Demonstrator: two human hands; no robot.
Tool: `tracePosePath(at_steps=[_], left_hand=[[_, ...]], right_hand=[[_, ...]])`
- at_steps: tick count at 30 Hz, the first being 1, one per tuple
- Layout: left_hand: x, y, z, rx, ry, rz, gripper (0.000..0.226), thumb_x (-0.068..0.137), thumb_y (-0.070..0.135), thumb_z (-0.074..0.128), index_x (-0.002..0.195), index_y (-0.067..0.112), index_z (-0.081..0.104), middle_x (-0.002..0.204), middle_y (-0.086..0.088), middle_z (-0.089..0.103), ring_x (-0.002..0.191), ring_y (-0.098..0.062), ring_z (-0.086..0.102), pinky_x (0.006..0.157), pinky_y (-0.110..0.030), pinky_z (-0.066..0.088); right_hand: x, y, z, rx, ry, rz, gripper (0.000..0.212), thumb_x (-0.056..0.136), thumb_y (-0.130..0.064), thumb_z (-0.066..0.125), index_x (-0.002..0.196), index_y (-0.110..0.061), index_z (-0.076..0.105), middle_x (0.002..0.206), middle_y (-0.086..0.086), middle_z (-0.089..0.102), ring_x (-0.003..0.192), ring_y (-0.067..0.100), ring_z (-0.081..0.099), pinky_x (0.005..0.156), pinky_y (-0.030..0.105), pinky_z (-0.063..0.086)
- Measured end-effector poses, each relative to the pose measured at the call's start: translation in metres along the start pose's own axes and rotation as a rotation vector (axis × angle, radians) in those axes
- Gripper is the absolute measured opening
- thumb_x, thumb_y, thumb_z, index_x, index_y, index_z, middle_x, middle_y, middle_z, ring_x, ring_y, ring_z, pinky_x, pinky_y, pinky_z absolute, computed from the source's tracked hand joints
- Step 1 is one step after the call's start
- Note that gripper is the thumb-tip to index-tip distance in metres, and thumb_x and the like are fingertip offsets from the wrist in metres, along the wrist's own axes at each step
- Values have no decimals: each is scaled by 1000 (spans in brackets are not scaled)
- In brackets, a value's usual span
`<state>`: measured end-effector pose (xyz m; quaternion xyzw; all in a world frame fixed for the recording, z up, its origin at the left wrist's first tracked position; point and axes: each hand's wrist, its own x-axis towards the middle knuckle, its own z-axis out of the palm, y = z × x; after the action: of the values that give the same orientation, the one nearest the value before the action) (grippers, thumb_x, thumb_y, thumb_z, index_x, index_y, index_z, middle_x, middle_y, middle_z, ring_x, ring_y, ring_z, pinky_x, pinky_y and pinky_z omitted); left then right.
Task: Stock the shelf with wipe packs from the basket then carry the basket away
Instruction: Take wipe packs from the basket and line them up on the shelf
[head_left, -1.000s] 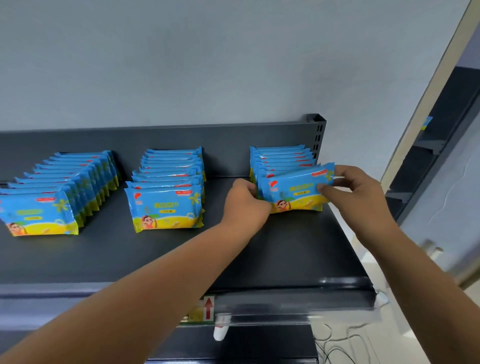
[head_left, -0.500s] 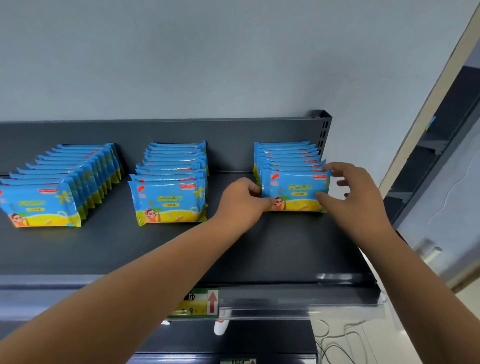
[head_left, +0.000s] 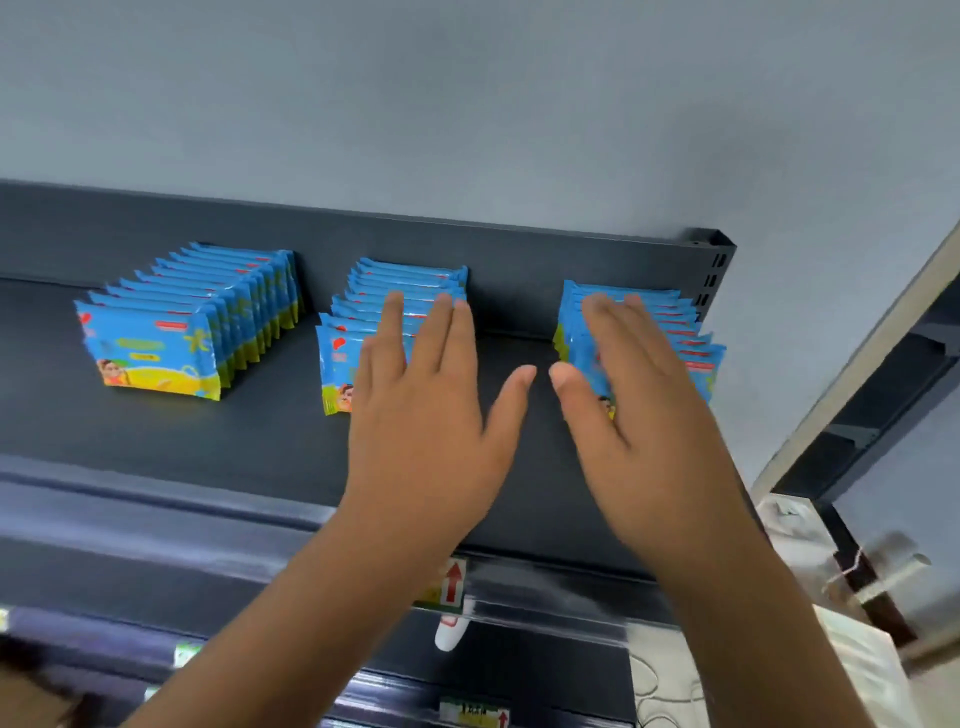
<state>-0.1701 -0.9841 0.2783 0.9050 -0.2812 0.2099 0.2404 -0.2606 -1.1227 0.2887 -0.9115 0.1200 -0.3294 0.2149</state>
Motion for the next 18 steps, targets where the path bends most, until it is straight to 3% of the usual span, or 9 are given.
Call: tracePosePath(at_steps=[5,9,14,18], left_hand=[[-39,-70,-23,84,54,-197,86,99,68,18,157,7,37,163,-8,39,157,-37,17,124,-57,23],[-88,-125,-56,196,133,-458,77,100,63,28,157,12,39,162,-7,41,156,-38,20,120,-59,29],[-177,-215,-113,357,139,-801,81,98,69,23,160,17,32,166,-3,35,158,-33,14,125,-53,22],[-248,-269,-157,447,175,-1014,77,98,68,24,159,22,35,166,-1,35,158,-30,16,126,-51,21]], right_hand=[[3,-65,65,73,-160,-206,67,104,-52,35,161,-18,28,167,-6,26,156,7,11,126,28,16],[-20,-130,123,208,-325,-387,64,106,-45,32,161,-12,26,168,-2,25,157,11,8,127,29,15],[-71,-225,200,319,-530,-604,65,107,-45,26,160,-8,28,167,4,29,158,20,13,126,35,20],[-115,-303,249,414,-718,-736,64,108,-45,27,162,-12,22,169,1,22,158,17,7,128,36,15]])
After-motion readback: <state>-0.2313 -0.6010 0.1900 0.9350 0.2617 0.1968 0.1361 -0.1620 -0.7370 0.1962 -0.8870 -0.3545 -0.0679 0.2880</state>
